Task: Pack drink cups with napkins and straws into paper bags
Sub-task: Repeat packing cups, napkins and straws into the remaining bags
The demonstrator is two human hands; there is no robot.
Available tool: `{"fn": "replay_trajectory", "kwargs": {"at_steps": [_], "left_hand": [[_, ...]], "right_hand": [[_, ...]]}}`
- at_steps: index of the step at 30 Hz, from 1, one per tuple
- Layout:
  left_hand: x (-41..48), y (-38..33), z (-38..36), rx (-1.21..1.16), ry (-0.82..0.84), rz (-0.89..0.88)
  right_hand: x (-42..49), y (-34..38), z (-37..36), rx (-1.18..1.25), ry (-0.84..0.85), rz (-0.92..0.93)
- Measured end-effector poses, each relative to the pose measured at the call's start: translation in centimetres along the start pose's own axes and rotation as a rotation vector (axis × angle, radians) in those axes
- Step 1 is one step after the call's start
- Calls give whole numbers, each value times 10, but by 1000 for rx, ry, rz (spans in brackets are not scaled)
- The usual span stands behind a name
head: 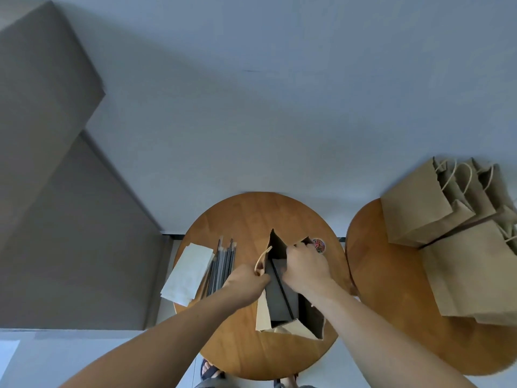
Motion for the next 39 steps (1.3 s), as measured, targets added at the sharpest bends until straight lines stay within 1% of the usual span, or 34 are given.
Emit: {"fn": "replay_trajectory", "kwargs": {"at_steps": [2,3,4,5,6,8,9,10,11,14,17,19,23,24,25,28,31,32,34,35,36,39], "left_hand": [[-1,-4,-1,17,32,-28],[-1,-6,-3,25,48,-38],[-1,-7,-5,28,64,-47],[-2,-8,-7,28,80,-48],[-2,-8,-9,22,96,-44],[-4,-8,-13,1,133,-36],[-5,-9,-15,-7,164,-35],[-6,-8,-16,-11,203,-37],[-7,-8,-18,-18,243,-36],[-12,-8,-19,-51,323,-37],[-15,-4,-20,-2,310,-29],[-17,-2,-21,41,309,-19],[-20,-2,-29,-9,455,-29],[-20,-2,-31,-3,462,-35],[-20,-3,-32,27,429,-42],[-18,-7,-34,137,249,-56],[-11,-14,-37,332,89,-83],[-10,-17,-36,377,55,-70],[-7,-19,-34,411,54,-58],[-6,-20,-32,423,72,-65],[-6,-22,-31,441,89,-76],[-5,-28,-25,543,129,-135]], "right_hand": [[-2,-16,20,-59,-153,-17],[-2,-26,26,-43,-186,-62],[-3,-37,27,13,-166,-136],[-3,-47,26,118,-84,-225],[-4,-55,22,277,59,-316],[-11,-60,11,758,356,-485],[-16,-59,6,958,451,-535],[-20,-58,1,1079,489,-555],[-23,-56,-4,1147,499,-555],[-31,-45,-14,1204,497,-495],[-36,-32,-17,1240,504,-454],[-38,-24,-17,1251,491,-438],[-38,-15,-14,1183,467,-361],[-37,-14,-13,1167,464,-348],[-36,-13,-12,1157,462,-338],[-32,-13,-11,1127,438,-293],[-30,-16,-10,1040,391,-223],[-30,-18,-10,1012,378,-208],[-29,-24,-13,931,371,-160],[-27,-28,-15,833,340,-125],[-25,-31,-15,706,270,-93],[-24,-40,-7,401,-104,3]]}}
Point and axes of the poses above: each hand's wrist, its own x-axis towards the middle knuckle, its own z-axis out of the back of the hand, y = z × x, the point moved 2 cm from there along x, towards the middle knuckle, and after that the axes turned 6 degrees about -x, right-handed, at the moved point
